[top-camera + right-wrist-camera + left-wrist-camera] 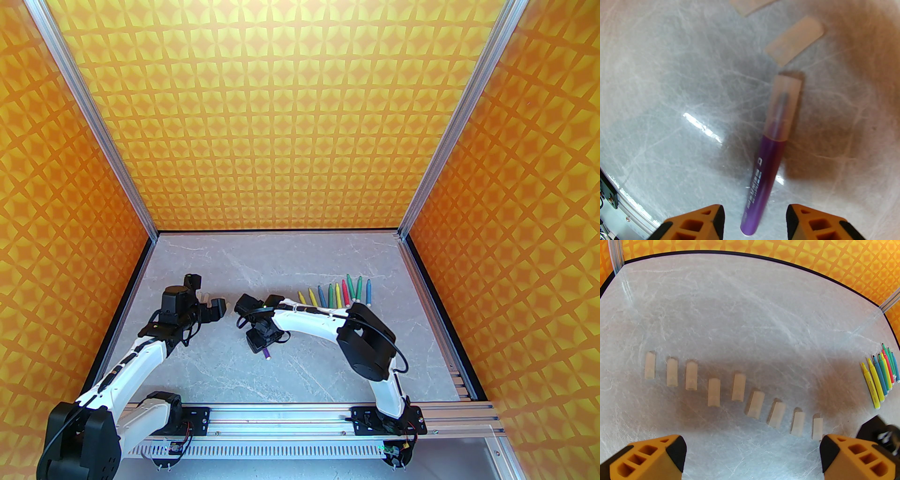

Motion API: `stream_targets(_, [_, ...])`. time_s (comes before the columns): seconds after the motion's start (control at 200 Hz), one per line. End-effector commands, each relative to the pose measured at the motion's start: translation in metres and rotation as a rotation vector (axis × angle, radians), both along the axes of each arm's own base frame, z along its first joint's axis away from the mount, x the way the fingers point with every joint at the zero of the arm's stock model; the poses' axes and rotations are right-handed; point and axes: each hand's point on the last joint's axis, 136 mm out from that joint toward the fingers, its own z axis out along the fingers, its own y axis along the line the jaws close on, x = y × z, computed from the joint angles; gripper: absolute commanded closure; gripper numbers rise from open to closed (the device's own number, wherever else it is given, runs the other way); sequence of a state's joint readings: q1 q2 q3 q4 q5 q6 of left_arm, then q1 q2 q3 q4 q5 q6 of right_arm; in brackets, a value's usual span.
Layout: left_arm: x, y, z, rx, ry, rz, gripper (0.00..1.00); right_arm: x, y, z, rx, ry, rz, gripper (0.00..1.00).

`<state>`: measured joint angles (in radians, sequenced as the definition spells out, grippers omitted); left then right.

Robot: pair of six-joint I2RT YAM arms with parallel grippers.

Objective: Open the pen caps

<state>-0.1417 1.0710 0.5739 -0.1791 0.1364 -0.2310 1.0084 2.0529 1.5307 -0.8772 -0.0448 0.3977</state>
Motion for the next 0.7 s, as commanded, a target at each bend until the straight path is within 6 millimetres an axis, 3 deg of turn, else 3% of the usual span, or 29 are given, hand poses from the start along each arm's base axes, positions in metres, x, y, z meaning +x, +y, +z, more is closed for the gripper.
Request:
stream_targets(0.0, [0.000, 0.005, 0.001, -0.004, -0.014, 0.023, 0.01, 0.001, 0.003, -0.002, -0.011, 0.013, -0.026, 0.55])
stream_targets(0.695, [0.000, 0.005, 0.002, -0.010, -0.019, 0.027, 0.01, 0.004, -0.006, -0.033, -0.117, 0.026, -0.037, 0.70])
